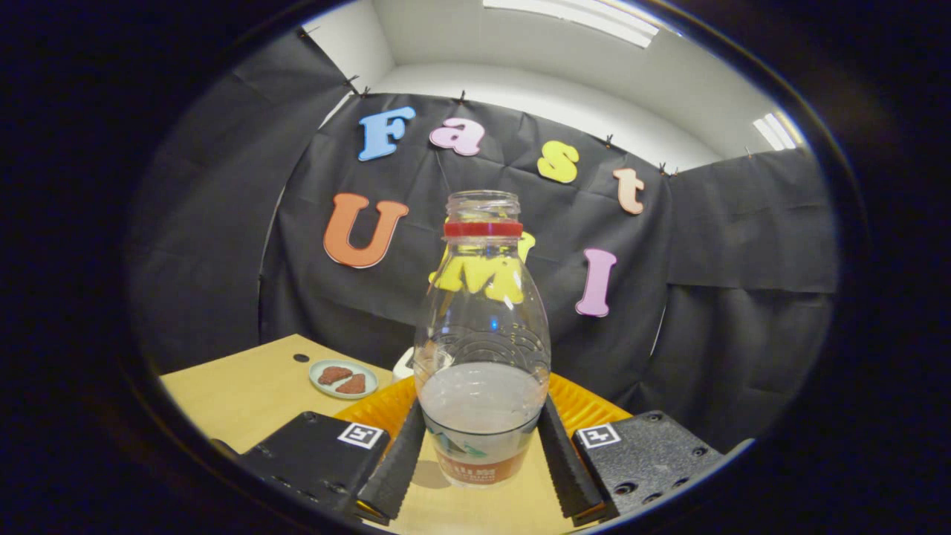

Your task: Take the bottle from table, then pour the juice into the cup, finally place the bottle on the coaster

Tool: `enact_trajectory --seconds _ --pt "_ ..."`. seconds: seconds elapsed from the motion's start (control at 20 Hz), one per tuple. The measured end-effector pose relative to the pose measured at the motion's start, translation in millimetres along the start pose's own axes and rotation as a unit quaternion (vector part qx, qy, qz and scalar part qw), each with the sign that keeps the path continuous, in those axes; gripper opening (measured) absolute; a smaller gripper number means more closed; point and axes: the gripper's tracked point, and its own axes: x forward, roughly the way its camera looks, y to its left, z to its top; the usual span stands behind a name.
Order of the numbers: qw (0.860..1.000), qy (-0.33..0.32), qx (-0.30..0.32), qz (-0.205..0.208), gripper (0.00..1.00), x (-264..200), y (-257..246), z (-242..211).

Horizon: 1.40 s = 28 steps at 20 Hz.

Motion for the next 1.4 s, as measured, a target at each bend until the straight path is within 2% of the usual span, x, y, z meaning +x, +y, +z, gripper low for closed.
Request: enact_trajectory --seconds 0.1,0.6,1.0,1.4 --pt "1.0 0.009 0.018 -0.003 0.8 6.7 -11.8 -16.9" --pt "0.996 0.056 0.059 0.033 0.8 73.8 20.9 -78.7" --pt "0.994 0.055 0.041 0.082 0.8 96.9 48.7 -136.6" --pt "0.99 0.104 0.049 0.077 0.8 130.4 60.5 -208.6"
